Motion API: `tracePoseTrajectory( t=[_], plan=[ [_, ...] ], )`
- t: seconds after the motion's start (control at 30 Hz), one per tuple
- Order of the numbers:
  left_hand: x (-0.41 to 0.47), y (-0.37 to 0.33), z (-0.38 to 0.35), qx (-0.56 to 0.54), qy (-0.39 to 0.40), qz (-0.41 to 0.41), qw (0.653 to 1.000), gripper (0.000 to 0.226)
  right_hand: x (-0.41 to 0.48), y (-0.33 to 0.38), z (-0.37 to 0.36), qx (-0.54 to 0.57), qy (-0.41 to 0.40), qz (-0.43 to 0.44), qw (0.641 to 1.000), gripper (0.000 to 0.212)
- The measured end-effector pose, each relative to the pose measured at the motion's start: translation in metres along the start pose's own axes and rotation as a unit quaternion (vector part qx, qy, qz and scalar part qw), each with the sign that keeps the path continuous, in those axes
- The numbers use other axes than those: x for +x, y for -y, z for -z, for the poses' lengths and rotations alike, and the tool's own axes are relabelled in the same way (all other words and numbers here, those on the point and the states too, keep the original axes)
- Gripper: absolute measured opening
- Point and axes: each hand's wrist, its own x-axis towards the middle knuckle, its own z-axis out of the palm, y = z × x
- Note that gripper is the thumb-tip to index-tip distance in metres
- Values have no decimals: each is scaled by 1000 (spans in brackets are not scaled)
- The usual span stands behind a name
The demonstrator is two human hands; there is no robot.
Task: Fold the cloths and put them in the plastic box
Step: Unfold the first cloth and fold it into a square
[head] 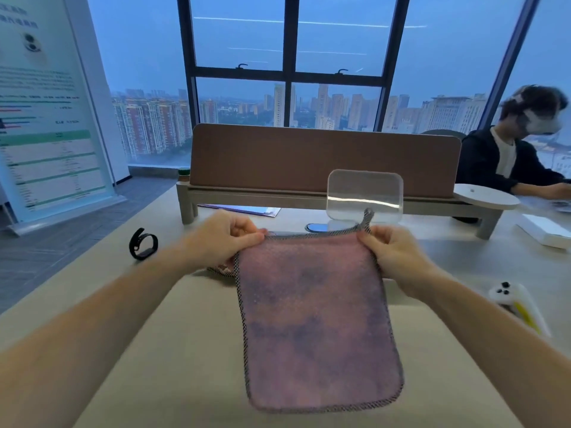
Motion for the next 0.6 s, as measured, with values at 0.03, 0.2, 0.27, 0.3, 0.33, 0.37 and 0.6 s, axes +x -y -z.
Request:
tracePoseTrajectory(
  t=[0.03, 0.2, 0.27, 0.3, 0.33, 0.37, 0.6],
  plan=[
    [6, 13, -13, 15, -11, 15, 1000, 13, 5, -18, -8, -24, 4, -24, 999, 23],
    [-7, 49, -90, 148, -68, -5, 987, 26, -3, -93, -43, -198, -51, -43, 978, 31],
    [-28, 50, -114, 144, -10, -27, 989, 47, -17, -101, -54, -247, -51, 30, 967, 57],
    [-36, 51, -123, 162, 35, -29, 986, 59, -23, -100, -58, -264, -29, 67, 962, 62],
    [-40, 56, -130, 199, 78, -25, 977, 69, -27, -100, -64, -295, 18, 95, 951, 65],
    [-42, 59, -136, 241, 108, -20, 964, 78, -30, -101, -70, -335, 80, 111, 932, 70],
    [-37, 78, -153, 301, 90, 24, 949, 88, -13, -121, -70, -446, 222, 132, 857, 94]
  ],
)
